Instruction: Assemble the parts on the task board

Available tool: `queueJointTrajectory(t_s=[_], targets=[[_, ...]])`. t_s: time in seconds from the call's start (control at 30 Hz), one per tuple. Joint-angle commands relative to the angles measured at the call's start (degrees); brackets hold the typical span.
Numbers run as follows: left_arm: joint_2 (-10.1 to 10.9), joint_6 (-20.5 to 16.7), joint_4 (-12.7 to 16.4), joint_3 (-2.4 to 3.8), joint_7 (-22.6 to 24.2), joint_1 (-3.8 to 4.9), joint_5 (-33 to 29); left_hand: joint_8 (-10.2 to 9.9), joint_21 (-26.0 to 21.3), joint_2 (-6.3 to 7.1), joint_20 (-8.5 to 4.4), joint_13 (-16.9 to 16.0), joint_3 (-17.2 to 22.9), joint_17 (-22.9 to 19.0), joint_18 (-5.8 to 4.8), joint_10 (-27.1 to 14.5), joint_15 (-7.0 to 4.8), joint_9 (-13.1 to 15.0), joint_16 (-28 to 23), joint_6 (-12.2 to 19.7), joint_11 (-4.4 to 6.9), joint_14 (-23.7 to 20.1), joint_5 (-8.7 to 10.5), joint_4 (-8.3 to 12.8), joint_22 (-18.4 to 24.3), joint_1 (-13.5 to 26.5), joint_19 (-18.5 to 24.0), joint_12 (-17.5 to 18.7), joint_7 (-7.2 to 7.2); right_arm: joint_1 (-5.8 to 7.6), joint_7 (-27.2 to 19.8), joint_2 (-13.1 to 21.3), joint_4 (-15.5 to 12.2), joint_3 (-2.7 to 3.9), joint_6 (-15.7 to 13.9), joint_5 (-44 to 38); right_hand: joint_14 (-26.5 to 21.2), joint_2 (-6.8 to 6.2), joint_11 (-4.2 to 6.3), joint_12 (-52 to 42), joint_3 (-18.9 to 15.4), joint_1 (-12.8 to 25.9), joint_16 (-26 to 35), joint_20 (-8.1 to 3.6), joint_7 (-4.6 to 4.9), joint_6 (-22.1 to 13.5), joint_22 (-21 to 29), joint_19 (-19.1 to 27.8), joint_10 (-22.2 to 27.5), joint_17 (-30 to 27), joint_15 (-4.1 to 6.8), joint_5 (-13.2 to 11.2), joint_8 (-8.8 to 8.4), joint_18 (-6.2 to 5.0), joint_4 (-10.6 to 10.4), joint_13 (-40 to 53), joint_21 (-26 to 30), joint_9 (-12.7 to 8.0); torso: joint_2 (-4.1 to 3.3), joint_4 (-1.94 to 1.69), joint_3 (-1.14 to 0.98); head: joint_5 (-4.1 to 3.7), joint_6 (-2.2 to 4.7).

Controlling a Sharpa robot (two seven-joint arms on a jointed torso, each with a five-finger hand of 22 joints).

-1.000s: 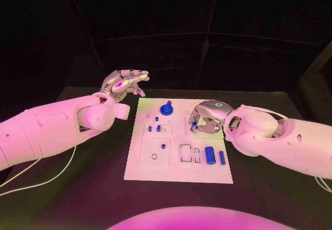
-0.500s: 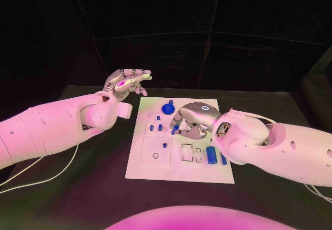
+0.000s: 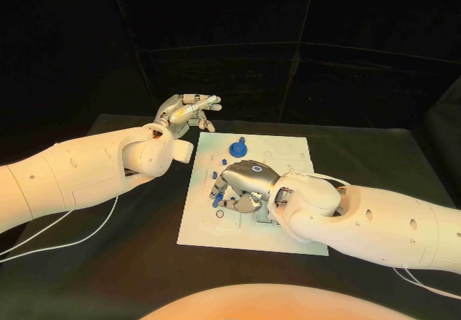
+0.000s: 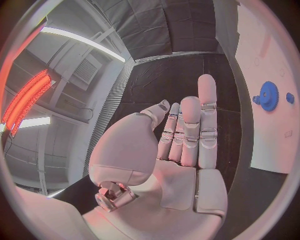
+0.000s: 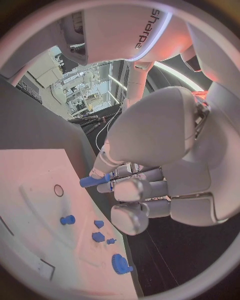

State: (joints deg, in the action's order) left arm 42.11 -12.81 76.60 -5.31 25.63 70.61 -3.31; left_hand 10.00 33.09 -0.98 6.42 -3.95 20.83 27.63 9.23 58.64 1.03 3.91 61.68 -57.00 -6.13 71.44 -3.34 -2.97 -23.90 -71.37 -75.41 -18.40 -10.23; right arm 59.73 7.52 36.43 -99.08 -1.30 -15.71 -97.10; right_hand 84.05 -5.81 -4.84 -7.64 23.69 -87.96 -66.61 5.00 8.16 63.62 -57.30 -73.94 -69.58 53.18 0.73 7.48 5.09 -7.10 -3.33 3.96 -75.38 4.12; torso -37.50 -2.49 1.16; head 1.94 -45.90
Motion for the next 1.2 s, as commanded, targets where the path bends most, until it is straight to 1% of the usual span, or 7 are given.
queueJointTrajectory(t_s=[0.03,0.17,0.43,0.5,0.8,1.2], targets=[[-0.12,0.97,0.01,0.06,-1.06,0.11,0.41,0.25,-0.54,-0.38,0.12,0.05,0.61,-0.78,1.12,-0.78,0.13,-0.05,-0.40,0.78,-0.09,-0.90,-0.42,-0.52,0.18,0.31,0.36,-0.27,-0.07,-0.27,-1.50,-0.66,0.96,0.01,1.73,-0.72,0.55,-0.40,0.67,0.33,0.37,0.15,-0.23,0.22,0.40,0.03,0.05,0.10,-0.94,-0.05,0.04,0.33,-0.24,0.88,0.11,0.03,-0.35,-0.10,0.02,0.15,-0.11,0.31,-0.23],[-0.19,1.29,0.03,0.05,-1.52,0.11,0.41,0.70,-1.04,-0.93,0.19,0.07,3.64,-2.40,1.14,-1.89,0.23,0.04,-0.99,1.60,-0.21,-2.05,-0.50,0.52,0.49,-1.51,0.66,-0.71,-0.30,-0.66,-1.06,-1.18,1.89,-0.01,2.45,-0.94,0.55,-0.44,0.64,0.44,0.48,0.26,-0.26,0.25,0.44,-0.01,0.04,0.13,-0.92,-0.01,0.02,0.38,-0.30,0.88,0.16,0.03,-0.37,-0.11,0.05,0.06,-0.10,0.39,-0.40],[-0.25,1.54,0.00,0.03,-1.81,0.11,0.41,1.77,-1.31,0.07,0.27,0.07,7.38,-2.80,1.12,-2.56,0.31,0.17,-0.70,2.22,-0.40,-2.51,-0.44,1.64,0.70,-1.87,0.67,-1.67,-0.40,-0.89,-0.33,-1.69,3.31,-0.04,4.57,-1.23,0.53,-0.46,0.63,0.49,0.54,0.34,-0.21,0.26,0.45,-0.02,0.12,0.19,-0.93,-0.11,0.00,0.40,-0.33,0.86,0.19,0.03,-0.35,-0.11,0.02,0.17,-0.16,0.61,-0.58],[-0.28,1.57,-0.04,0.03,-1.83,0.11,0.41,1.82,-1.32,0.14,0.27,0.07,7.53,-2.82,1.12,-2.59,0.31,0.18,-0.68,2.24,-0.40,-2.53,-0.44,1.71,0.70,-1.87,0.67,-1.72,-0.41,-0.95,-0.23,-1.84,3.63,-0.05,4.81,-1.27,0.53,-0.46,0.63,0.49,0.54,0.34,-0.21,0.26,0.45,-0.02,0.12,0.19,-0.93,-0.11,0.00,0.40,-0.33,0.86,0.19,0.03,-0.35,-0.11,0.01,0.19,-0.16,0.64,-0.60],[-0.36,1.65,-0.17,0.00,-1.78,0.11,0.41,2.14,-1.36,0.55,0.29,0.08,8.11,-2.93,1.11,-2.72,0.35,0.21,-0.60,2.37,-0.46,-2.61,-0.36,1.79,0.73,-1.52,0.67,-1.98,-0.48,-1.28,-0.03,-2.28,4.27,-0.11,5.65,-1.25,0.51,-0.48,0.62,0.53,0.60,0.50,-0.19,0.29,0.46,0.03,0.12,0.22,-0.99,-0.16,-0.02,0.40,-0.33,0.86,0.19,0.05,-0.36,-0.10,0.02,0.10,-0.14,0.66,-0.78],[-0.36,1.67,-0.26,-0.04,-1.80,0.10,0.41,2.21,-1.37,0.67,0.30,0.08,8.22,-2.95,1.11,-2.75,0.36,0.21,-0.58,2.40,-0.46,-2.63,-0.34,1.83,0.74,-1.45,0.67,-2.04,-0.47,-1.60,0.48,-2.60,4.81,-0.18,7.26,-1.45,0.52,-0.50,0.64,0.59,0.70,0.69,-0.26,0.31,0.43,0.12,0.05,0.23,-1.10,-0.08,-0.03,0.39,-0.33,0.87,0.22,0.07,-0.40,-0.08,0.02,0.11,-0.12,0.79,-0.92]])
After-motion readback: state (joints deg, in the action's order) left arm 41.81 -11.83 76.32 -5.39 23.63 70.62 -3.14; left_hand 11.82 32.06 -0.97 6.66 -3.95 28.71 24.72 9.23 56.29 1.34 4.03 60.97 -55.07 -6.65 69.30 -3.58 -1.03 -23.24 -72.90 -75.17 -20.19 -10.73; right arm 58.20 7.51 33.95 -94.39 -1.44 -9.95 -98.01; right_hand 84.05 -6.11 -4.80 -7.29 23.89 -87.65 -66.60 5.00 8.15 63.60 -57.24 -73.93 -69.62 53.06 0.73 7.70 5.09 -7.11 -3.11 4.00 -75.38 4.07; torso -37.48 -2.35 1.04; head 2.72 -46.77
